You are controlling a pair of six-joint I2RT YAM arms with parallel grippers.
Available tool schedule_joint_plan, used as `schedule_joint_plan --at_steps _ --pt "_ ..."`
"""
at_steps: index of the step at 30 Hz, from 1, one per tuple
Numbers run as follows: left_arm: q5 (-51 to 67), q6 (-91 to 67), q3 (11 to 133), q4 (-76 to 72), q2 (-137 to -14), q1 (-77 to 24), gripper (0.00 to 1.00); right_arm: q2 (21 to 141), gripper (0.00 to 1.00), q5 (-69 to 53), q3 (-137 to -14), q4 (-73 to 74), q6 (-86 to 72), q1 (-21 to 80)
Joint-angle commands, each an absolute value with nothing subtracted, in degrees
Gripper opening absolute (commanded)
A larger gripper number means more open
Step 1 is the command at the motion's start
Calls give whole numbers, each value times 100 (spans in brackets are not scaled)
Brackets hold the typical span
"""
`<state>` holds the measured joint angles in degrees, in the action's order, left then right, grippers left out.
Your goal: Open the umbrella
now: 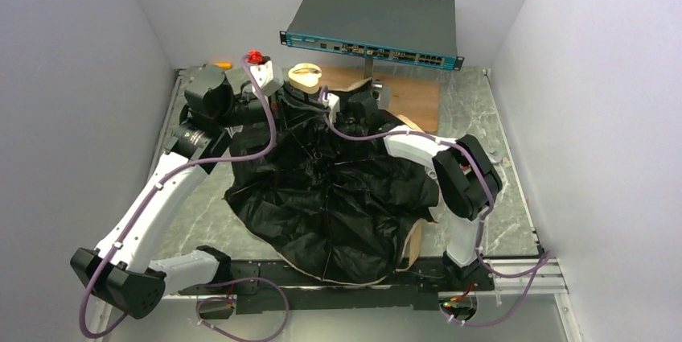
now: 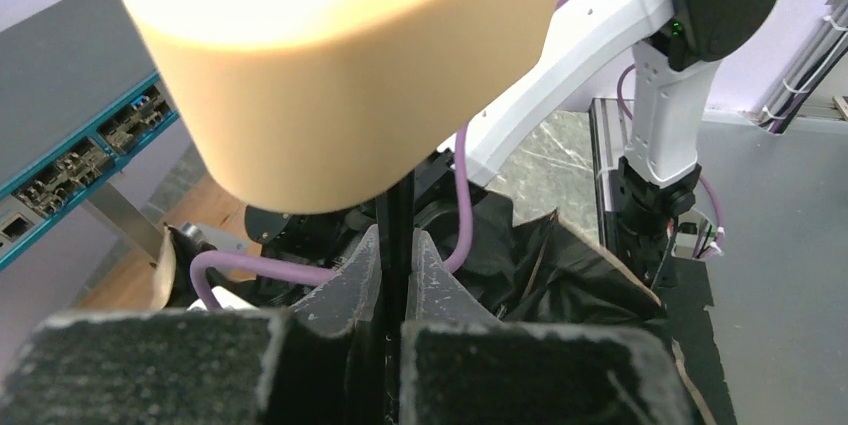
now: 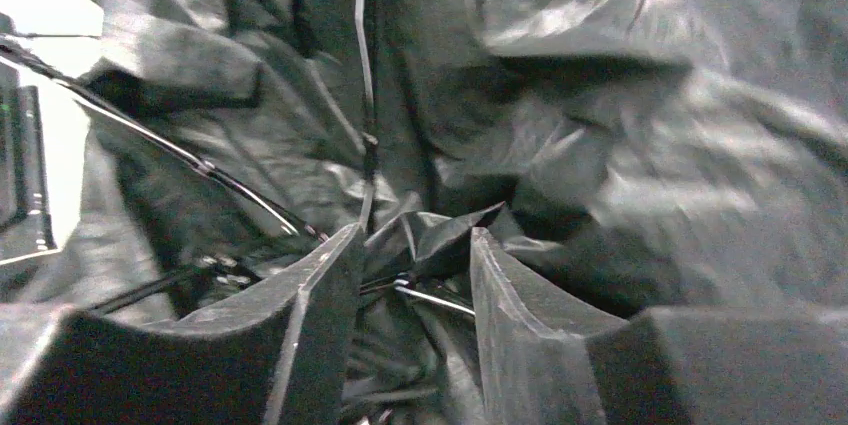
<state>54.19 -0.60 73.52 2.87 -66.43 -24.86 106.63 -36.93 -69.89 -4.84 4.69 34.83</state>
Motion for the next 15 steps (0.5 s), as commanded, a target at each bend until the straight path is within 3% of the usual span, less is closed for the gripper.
schedule_joint_plan --at_steps 1,8,15 --pt "5670 -305 7902 365 -6228 -2538 0 11077 50 -3402 -7263 -434 1227 3283" --pt "5392 194 7936 858 -6128 -2538 0 11449 69 -3510 -7886 46 1760 3026" --pt "4870 651 7433 817 -6142 -2526 0 10032 84 -4502 -7683 28 759 3032"
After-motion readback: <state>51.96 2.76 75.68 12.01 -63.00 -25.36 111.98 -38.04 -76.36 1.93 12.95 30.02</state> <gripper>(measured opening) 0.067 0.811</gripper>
